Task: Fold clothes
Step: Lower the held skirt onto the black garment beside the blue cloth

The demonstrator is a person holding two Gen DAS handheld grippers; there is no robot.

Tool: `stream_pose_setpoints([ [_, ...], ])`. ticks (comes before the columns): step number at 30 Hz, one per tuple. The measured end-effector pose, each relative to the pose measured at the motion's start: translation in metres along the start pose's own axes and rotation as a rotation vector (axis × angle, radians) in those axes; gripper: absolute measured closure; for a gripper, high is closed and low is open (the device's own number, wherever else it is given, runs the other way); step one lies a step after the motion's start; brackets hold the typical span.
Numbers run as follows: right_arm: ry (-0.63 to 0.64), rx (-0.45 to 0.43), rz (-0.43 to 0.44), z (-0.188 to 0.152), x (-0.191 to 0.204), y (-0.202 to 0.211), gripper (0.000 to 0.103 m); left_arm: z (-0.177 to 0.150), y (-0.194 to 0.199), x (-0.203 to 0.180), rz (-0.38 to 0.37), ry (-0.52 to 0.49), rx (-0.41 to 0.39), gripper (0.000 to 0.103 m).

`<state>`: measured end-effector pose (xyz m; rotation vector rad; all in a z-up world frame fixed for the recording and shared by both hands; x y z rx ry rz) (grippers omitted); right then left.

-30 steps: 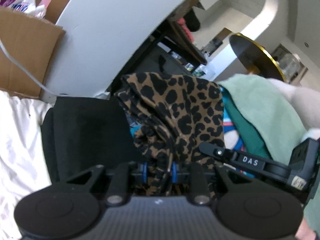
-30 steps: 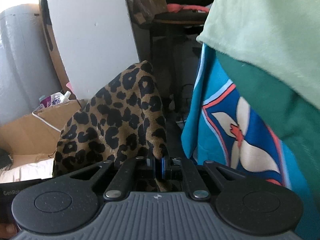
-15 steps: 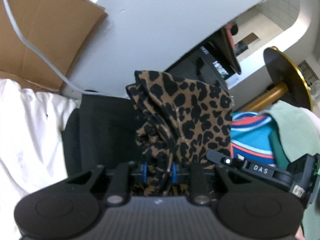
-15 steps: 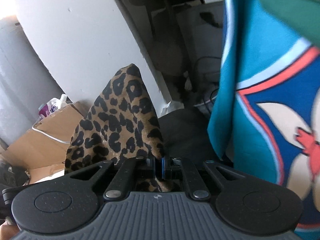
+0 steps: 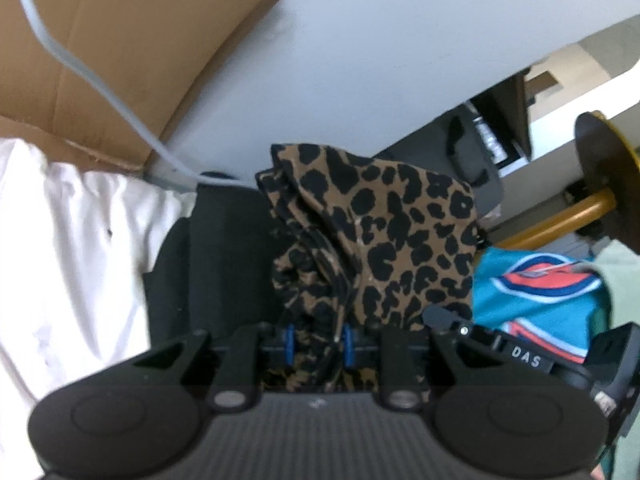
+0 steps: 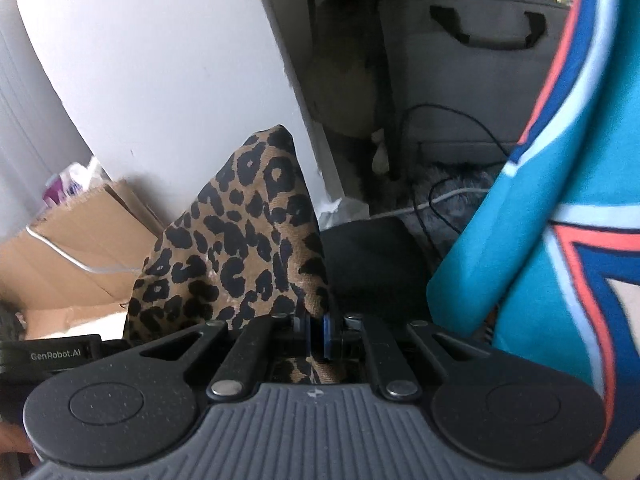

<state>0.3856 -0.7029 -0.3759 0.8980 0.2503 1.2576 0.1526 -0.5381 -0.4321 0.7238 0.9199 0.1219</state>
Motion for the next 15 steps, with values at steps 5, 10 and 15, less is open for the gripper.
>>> stream_pose_setpoints([
  [5,0.012,0.029,-0.017,-0.001,0.0,-0.022,0.099,0.004,-0.013,0.013,0.035,0.006,0.014,0.08],
  [10,0.03,0.048,-0.048,-0.001,-0.003,-0.039,0.097,0.006,-0.024,0.026,0.091,0.01,0.038,0.075],
  [15,0.04,-0.001,-0.041,0.003,-0.007,-0.022,0.081,0.016,-0.01,0.03,0.172,-0.067,0.016,0.066],
])
Point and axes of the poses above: each gripper's, at about its wrist camera, not at the fingertips, and y roughly against the way its jaws point, x to its left, z to its top, the point moved 10 cm from there along -y, roughly the way its jaws point, and after that the axes turned 3 degrees about z, right-handed, at the moved point
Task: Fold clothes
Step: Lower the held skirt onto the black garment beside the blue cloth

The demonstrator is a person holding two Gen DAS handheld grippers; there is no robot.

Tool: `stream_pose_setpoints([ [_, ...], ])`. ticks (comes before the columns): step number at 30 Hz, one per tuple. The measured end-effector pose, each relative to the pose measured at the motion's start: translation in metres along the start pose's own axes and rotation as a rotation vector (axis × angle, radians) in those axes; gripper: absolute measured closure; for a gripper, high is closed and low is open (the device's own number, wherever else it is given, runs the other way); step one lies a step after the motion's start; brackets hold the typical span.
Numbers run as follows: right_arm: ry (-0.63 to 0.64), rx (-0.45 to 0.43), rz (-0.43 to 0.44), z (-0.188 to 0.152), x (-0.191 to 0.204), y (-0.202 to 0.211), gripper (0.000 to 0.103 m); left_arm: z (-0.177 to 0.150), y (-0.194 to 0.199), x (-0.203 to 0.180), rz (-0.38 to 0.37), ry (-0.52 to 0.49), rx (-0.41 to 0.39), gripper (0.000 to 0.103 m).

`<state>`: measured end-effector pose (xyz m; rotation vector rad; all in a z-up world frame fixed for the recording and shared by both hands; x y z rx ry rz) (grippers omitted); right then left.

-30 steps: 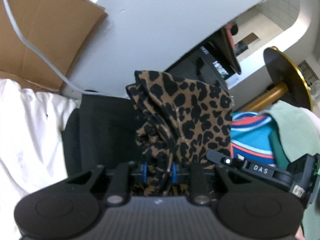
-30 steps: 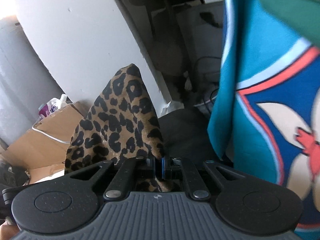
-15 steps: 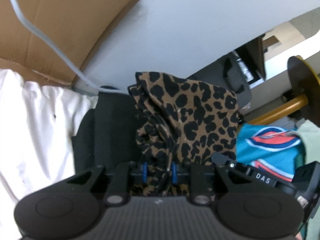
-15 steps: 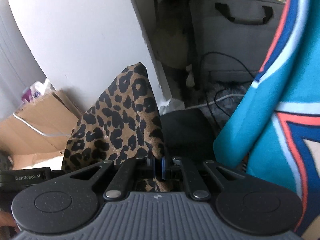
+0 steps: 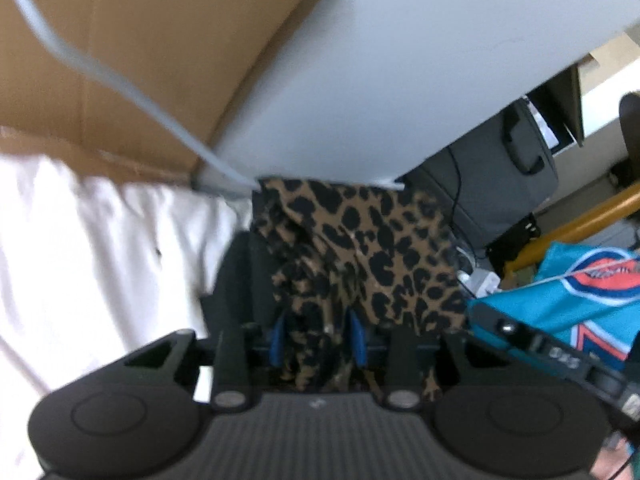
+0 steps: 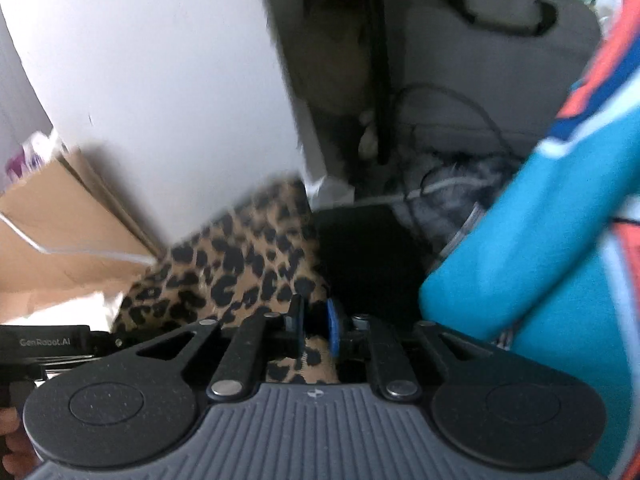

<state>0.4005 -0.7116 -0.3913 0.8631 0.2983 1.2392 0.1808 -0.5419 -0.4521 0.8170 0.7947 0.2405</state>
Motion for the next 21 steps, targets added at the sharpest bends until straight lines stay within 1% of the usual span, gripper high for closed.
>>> stream_pose_setpoints([
  [1,0.003,-0.02,0.007,0.0,-0.001,0.006,0.074,0.002,0.005,0.002,0.025,-0.024,-0.012,0.064],
  [4,0.028,-0.053,0.005,-0.005,-0.005,0.021,0.074,0.006,0.017,0.003,0.044,-0.045,-0.03,0.064],
  [6,0.035,-0.079,0.015,-0.01,-0.01,0.032,0.074,0.008,0.026,-0.001,0.058,-0.081,-0.05,0.072],
  [7,0.031,-0.089,0.025,-0.013,-0.013,0.035,0.074,0.009,0.029,-0.004,0.061,-0.105,-0.058,0.073],
  [10,-0.005,-0.095,0.039,-0.027,-0.026,0.044,0.074,0.007,0.036,-0.018,0.06,-0.191,-0.068,0.073],
  [15,0.0,-0.07,0.045,-0.055,-0.027,0.04,0.074,0.001,0.04,-0.043,0.015,-0.307,-0.091,0.075],
  [17,-0.009,-0.068,0.052,-0.064,-0.024,0.037,0.074,0.001,0.037,-0.052,0.02,-0.342,-0.103,0.075],
  [19,-0.02,-0.081,0.06,-0.073,-0.02,0.036,0.074,0.001,0.034,-0.06,0.012,-0.336,-0.107,0.075],
  [21,-0.031,-0.097,0.069,-0.082,-0.016,0.036,0.074,-0.002,0.027,-0.066,0.03,-0.376,-0.107,0.075],
])
Point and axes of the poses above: each gripper's, at about its wrist camera, not at the fingertips, and y roughly against the way its jaws point, x to its left, z to its top, the point moved 10 cm from there along -y, roughly the way its jaws point, and after that the axes turned 3 degrees about z, right-handed, at the moved point
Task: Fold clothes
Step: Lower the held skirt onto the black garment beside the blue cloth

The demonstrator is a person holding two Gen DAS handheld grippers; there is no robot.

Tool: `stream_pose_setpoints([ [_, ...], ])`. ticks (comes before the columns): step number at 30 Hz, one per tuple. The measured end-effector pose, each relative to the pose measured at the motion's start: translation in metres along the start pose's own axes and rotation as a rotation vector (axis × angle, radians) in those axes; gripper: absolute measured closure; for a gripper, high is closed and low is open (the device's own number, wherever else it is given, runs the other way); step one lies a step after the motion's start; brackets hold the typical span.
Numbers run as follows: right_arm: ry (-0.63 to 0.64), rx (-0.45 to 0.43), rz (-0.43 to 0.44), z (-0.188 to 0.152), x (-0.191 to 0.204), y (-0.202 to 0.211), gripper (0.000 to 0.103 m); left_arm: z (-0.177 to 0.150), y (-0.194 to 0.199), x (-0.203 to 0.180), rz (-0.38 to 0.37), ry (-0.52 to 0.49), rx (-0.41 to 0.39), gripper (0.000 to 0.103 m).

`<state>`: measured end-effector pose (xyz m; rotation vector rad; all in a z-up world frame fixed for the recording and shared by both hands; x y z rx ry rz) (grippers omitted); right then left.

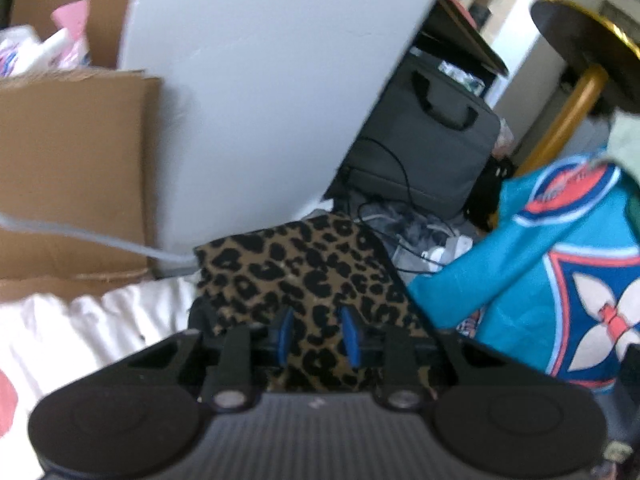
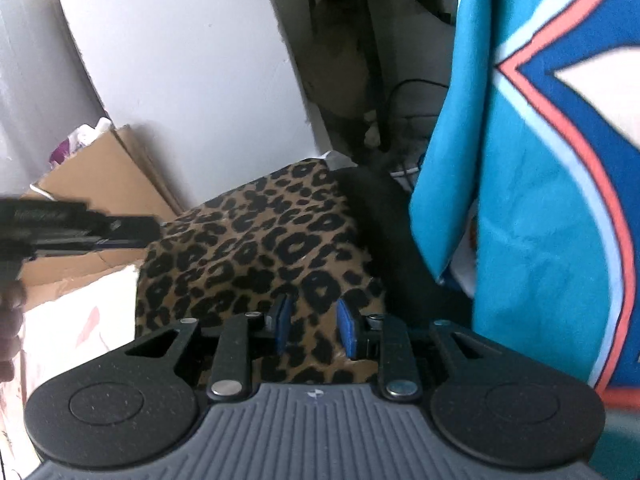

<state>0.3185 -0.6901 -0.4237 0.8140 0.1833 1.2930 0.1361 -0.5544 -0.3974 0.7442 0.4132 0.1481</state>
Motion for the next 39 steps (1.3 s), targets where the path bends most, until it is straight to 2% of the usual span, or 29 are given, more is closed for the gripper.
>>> stream_pose_setpoints([
  [5,0.025,0.002,-0.022,-0.023,0.0,-0.004,0.074,-0.02,-0.026,0.004,0.05,-0.059,0.069,0.075],
  [8,0.018,0.026,-0.027,-0.035,-0.008,-0.003,0.071,-0.033,-0.034,0.012,0.083,-0.057,0.101,0.076],
  [11,0.005,0.028,-0.033,-0.042,-0.018,0.004,0.07,-0.037,-0.036,0.021,0.065,-0.007,0.102,0.076],
  [15,-0.013,0.028,-0.045,-0.049,-0.028,0.013,0.07,-0.032,-0.031,0.021,0.085,-0.031,0.1,0.086],
  [17,-0.014,0.023,-0.061,-0.051,-0.031,0.018,0.07,-0.028,-0.022,0.018,0.08,-0.034,0.081,0.088],
  [20,-0.025,-0.003,-0.078,-0.053,-0.031,0.027,0.069,-0.027,-0.007,0.004,0.029,-0.064,0.048,0.087],
  [23,-0.009,-0.031,-0.074,-0.05,-0.018,0.034,0.066,-0.036,0.003,-0.015,0.012,-0.171,0.036,0.087],
  [24,0.006,-0.035,-0.072,-0.048,-0.013,0.034,0.062,-0.04,0.002,-0.019,0.006,-0.186,0.047,0.087],
  [26,0.035,-0.034,-0.078,-0.046,-0.006,0.033,0.062,-0.048,-0.003,-0.022,0.021,-0.224,0.065,0.087],
  [29,0.033,-0.025,-0.081,-0.046,-0.004,0.029,0.062,-0.061,-0.014,-0.014,0.039,-0.216,0.098,0.086],
  [32,0.027,0.003,-0.103,-0.052,-0.011,0.026,0.054,-0.068,-0.018,-0.005,0.033,-0.19,0.105,0.085],
  [36,0.019,0.028,-0.111,-0.062,-0.018,0.025,0.053,-0.07,-0.014,-0.002,0.04,-0.172,0.112,0.085],
  [39,0.016,0.036,-0.127,-0.065,-0.017,0.025,0.053,-0.072,-0.009,0.001,0.05,-0.115,0.118,0.085],
])
Point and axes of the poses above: each gripper's, at about its wrist camera, not at the fingertips, and y roughly against the way its jaws point, x to its left, z to its top, the point moved 10 cm from there along -y, roughly the way its jaws point, and after that the axes turned 3 degrees about z, right-handed, at the moved point
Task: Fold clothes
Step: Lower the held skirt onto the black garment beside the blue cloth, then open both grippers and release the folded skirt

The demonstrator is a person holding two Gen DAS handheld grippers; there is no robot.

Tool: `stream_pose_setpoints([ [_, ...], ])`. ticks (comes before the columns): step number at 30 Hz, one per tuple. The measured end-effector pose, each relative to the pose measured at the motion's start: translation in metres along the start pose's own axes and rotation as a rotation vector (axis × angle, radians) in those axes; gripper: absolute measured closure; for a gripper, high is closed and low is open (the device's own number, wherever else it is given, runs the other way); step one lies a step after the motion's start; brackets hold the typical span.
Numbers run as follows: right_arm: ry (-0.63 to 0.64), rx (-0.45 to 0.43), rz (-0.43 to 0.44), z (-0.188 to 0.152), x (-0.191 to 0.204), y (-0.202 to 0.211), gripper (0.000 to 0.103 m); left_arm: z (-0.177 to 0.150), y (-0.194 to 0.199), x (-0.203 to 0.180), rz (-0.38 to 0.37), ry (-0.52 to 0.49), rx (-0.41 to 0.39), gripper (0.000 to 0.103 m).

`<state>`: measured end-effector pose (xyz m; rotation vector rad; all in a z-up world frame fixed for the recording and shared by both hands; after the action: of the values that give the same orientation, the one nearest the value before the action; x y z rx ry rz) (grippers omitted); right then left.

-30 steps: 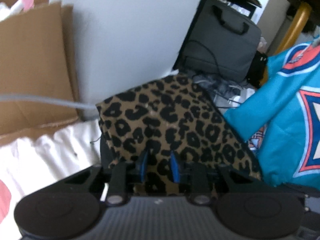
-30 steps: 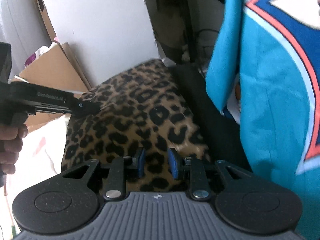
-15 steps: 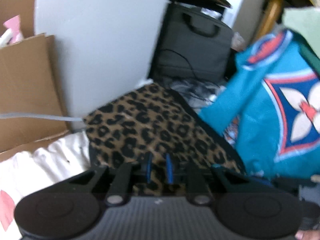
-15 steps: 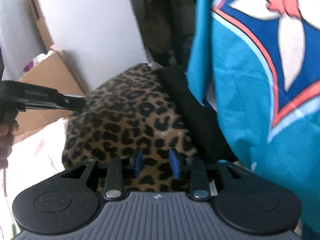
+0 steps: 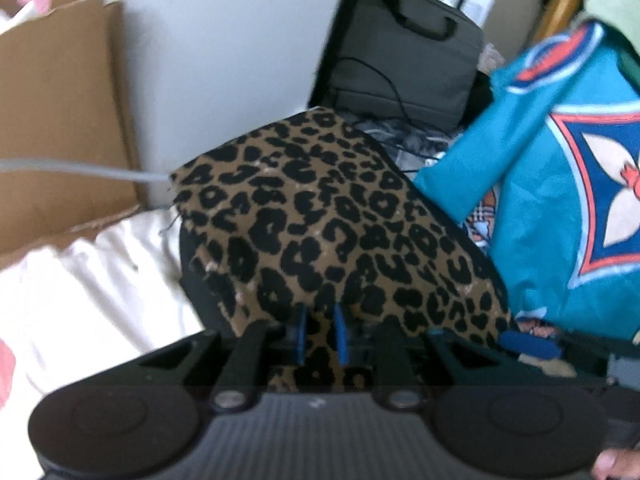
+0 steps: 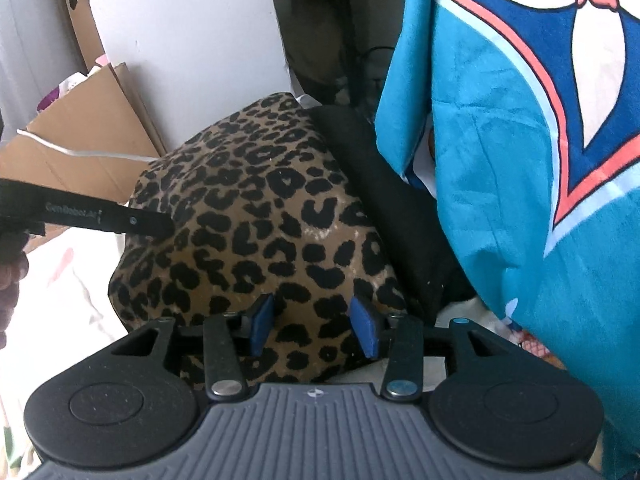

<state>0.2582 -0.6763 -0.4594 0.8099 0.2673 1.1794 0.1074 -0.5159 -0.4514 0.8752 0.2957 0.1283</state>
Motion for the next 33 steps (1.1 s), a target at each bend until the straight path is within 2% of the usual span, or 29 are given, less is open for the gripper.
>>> stream_pose_setpoints([
  [6,-0.024,0.023,-0.029,-0.009,-0.007,0.002,0.046,-0.017,0.012,0.001,0.025,0.012,0.019,0.088],
  [9,-0.075,0.034,-0.03,-0.015,-0.015,0.007,0.045,-0.024,0.032,0.005,0.017,0.097,0.023,0.089],
  [11,-0.114,0.022,-0.022,-0.017,-0.016,0.017,0.042,-0.028,0.05,0.002,0.005,0.118,0.019,0.088],
  [13,-0.114,0.001,-0.007,-0.017,-0.011,0.027,0.037,-0.03,0.065,-0.002,0.007,0.124,0.016,0.078],
  [14,-0.117,-0.005,-0.001,-0.017,-0.009,0.031,0.036,-0.031,0.072,-0.003,0.011,0.128,0.017,0.066],
  [15,-0.122,-0.009,0.005,-0.016,-0.007,0.034,0.032,-0.031,0.079,-0.004,0.015,0.137,0.015,0.058],
  [17,-0.132,-0.011,0.017,-0.015,-0.002,0.039,0.026,-0.031,0.093,-0.006,0.021,0.156,0.009,0.051],
  [20,-0.109,-0.001,0.032,-0.011,0.009,0.046,0.024,-0.032,0.106,-0.007,0.064,0.159,0.022,0.037],
  [22,-0.102,0.0,0.038,-0.005,0.016,0.052,0.014,-0.032,0.115,-0.006,0.093,0.165,0.032,0.032],
  [24,-0.113,-0.003,0.045,0.004,0.02,0.059,0.01,-0.031,0.125,-0.005,0.122,0.178,0.039,0.027],
  [29,-0.157,0.009,0.036,0.016,0.024,0.078,0.008,-0.024,0.143,-0.015,0.135,0.182,0.038,0.022],
  [33,-0.163,0.032,0.016,0.018,0.025,0.089,0.003,-0.021,0.157,-0.023,0.145,0.142,0.042,0.008],
])
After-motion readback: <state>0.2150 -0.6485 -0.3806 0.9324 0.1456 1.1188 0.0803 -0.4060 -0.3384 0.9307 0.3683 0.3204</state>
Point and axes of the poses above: each gripper's, at about its wrist camera, not at the fingertips, and y roughly against the way its jaws point, x to its left, z to its top, the point moved 10 cm from there along -y, roughly the way its jaws point, and after that the axes turned 3 degrees about z, right-handed, at the moved point
